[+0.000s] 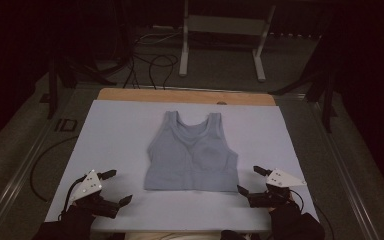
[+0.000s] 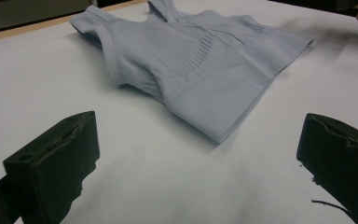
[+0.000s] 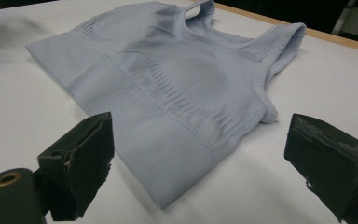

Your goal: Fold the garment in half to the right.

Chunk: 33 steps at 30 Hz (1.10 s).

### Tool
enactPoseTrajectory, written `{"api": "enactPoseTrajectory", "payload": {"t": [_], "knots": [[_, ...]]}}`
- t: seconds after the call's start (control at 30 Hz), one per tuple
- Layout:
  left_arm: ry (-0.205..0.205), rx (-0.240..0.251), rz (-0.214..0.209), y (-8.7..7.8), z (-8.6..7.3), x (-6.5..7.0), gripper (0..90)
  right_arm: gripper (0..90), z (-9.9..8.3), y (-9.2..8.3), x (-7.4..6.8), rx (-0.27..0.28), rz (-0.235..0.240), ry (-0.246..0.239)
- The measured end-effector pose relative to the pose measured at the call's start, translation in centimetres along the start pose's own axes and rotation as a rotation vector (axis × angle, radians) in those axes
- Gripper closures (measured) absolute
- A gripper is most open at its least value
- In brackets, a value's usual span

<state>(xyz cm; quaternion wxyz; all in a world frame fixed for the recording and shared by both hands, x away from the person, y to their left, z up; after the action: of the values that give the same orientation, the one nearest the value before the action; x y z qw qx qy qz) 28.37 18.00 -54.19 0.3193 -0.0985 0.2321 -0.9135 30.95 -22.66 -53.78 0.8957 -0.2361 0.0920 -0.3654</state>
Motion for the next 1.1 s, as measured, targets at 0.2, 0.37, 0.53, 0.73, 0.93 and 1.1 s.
{"api": "enactPoseTrajectory", "payload": {"t": [0.2, 0.37, 0.53, 0.73, 0.93, 1.1], "knots": [[0.003, 0.000, -0.005, 0.0, 0.1, 0.1, 0.1, 8.3, 0.2, 0.0, 0.0, -0.001, 0.003, 0.018], [0.007, -0.012, -0.002, 0.0, 0.1, 0.1, 0.1, 8.3, 0.3, -0.1, 0.0, -0.012, -0.003, 0.015], [-0.006, -0.003, -0.006, -0.1, 0.6, 0.2, 0.1, 8.3, 1.3, -0.4, -0.5, -0.016, -0.004, 0.010], [0.002, -0.012, -0.026, -0.1, 1.6, 0.7, 0.1, 8.3, 3.3, -0.8, -0.6, -0.018, 0.002, -0.009], [0.023, -0.012, -0.041, -0.4, 3.2, 1.0, 0.1, 8.3, 6.2, -0.8, -0.4, 0.004, 0.013, -0.030], [0.029, 0.001, -0.050, -0.6, 4.5, 1.0, 0.1, 8.4, 8.1, -0.6, -0.3, 0.017, 0.019, -0.055]]}}
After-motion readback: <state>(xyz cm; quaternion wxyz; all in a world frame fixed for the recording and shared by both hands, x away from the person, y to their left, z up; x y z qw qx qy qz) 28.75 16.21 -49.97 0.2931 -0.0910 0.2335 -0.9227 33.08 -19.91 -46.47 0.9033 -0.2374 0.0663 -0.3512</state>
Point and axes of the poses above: each handheld gripper's, and its own axes: y roughly forward along the jaws, z roughly out of its top, x roughly to its right, the point moved 9 cm from there along y, roughly forward along the jaws, and after that the axes turned 4 degrees about -x, right-handed, at the moved point
